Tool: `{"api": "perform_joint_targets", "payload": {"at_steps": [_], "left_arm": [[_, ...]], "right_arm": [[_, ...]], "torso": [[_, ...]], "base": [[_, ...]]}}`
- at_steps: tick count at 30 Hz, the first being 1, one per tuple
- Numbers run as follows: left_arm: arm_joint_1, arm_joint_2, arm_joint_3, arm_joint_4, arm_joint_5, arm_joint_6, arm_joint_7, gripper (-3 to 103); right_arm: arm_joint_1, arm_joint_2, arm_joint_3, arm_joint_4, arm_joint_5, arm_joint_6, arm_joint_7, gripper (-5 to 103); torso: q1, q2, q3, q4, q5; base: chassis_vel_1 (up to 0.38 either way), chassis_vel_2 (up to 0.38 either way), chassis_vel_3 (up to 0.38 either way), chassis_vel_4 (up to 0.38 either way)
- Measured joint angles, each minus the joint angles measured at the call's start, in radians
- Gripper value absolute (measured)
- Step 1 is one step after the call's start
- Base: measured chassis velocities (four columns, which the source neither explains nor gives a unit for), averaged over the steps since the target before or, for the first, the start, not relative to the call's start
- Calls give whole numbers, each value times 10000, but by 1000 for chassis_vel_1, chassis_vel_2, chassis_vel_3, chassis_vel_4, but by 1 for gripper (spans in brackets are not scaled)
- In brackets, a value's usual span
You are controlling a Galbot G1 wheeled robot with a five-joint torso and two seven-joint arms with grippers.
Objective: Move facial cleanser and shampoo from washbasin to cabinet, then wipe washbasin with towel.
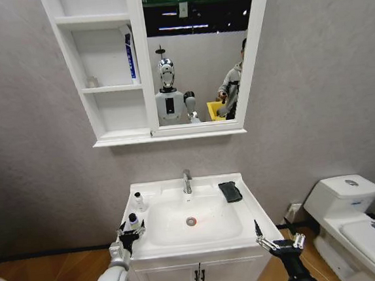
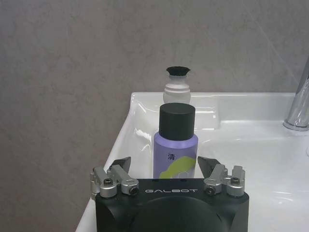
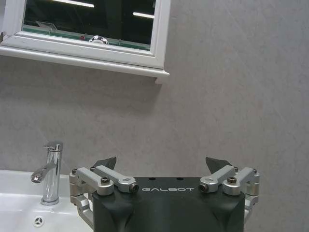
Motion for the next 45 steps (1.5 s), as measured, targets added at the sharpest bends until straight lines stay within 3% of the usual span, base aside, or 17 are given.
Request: {"api": "perform_joint_targets", "payload": {"at_steps": [9, 17, 20, 22, 23, 24, 25, 29, 30, 33, 34, 36, 37, 41, 45], "left_arm": [[112, -12, -2, -53, 4, -53, 141, 43], [243, 595, 19, -903, -221, 53, 142, 43], [357, 1154, 25, -1605, -738, 175, 79, 43], [571, 2065, 18, -2586, -1441, 432, -8, 43], [571, 2065, 18, -2586, -1441, 432, -8, 43], [648, 2613, -33, -3208, -2090, 686, -157, 43], [648, 2613, -33, -3208, -2090, 686, -157, 43], [338, 4143, -387, -4763, -4589, 1713, -964, 43], [338, 4143, -387, -4763, -4589, 1713, -964, 43], [-379, 6084, -766, -5833, -7202, 3014, -1708, 43], [-379, 6084, -766, -5833, -7202, 3014, -1708, 43], [-863, 7361, -913, -6093, -8649, 3763, -2060, 43], [-863, 7361, -913, -6093, -8649, 3763, -2060, 43], [-2106, 9070, -869, -5789, -10113, 4466, -2230, 43], [-3160, 9740, -596, -5383, -10916, 4759, -2371, 43]], "right_arm": [[99, 30, -44, -103, 12, 23, 16, 100], [185, -2, -129, -127, 23, 51, 11, 100], [218, -6, -163, -128, 26, 58, -17, 100], [264, -15, -204, -198, 34, 94, -49, 100], [264, -15, -204, -198, 34, 94, -49, 100], [296, -27, -220, -259, 41, 122, -77, 100], [296, -27, -220, -259, 41, 122, -77, 100], [438, -26, -289, -475, 73, 209, -140, 100], [438, -26, -289, -475, 73, 209, -140, 100], [484, 13, -385, -595, 75, 269, -126, 100], [484, 13, -385, -595, 75, 269, -126, 100], [452, 16, -398, -638, 73, 379, -127, 100], [452, 16, -398, -638, 73, 379, -127, 100], [314, 9, -345, -752, 115, 622, -150, 100], [267, -11, -335, -821, 127, 725, -176, 100]], "torso": [[-1, 0, 0, -1, 0], [-1, 0, 0, -1, -1], [-1, 0, 0, -3, -1], [-1, 1, 0, 1, 0], [-1, 1, 0, 1, 0], [-2, 0, -1, 0, 0], [-2, 0, -1, 0, 0], [-2, 1, -1, -1, -6], [-2, 1, -1, -1, -6], [-2, 1, -1, -3, -2], [-2, 1, -1, -3, -2], [-2, 2, -1, -2, 2], [-2, 2, -1, -2, 2], [-1, 2, -1, -1, 1], [-2, 2, 0, -3, -2]], "base": [[0, 0, 0, 0], [0, 0, 0, 0], [0, 0, 0, 0], [0, 0, 0, 0], [0, 0, 0, 0], [0, 0, 0, 0], [0, 0, 0, 0], [0, 0, 0, 0], [0, 0, 0, 0], [0, 0, 0, 0], [0, 0, 0, 0], [0, 0, 0, 0], [0, 0, 0, 0], [0, 0, 0, 0], [0, 0, 0, 0]]}}
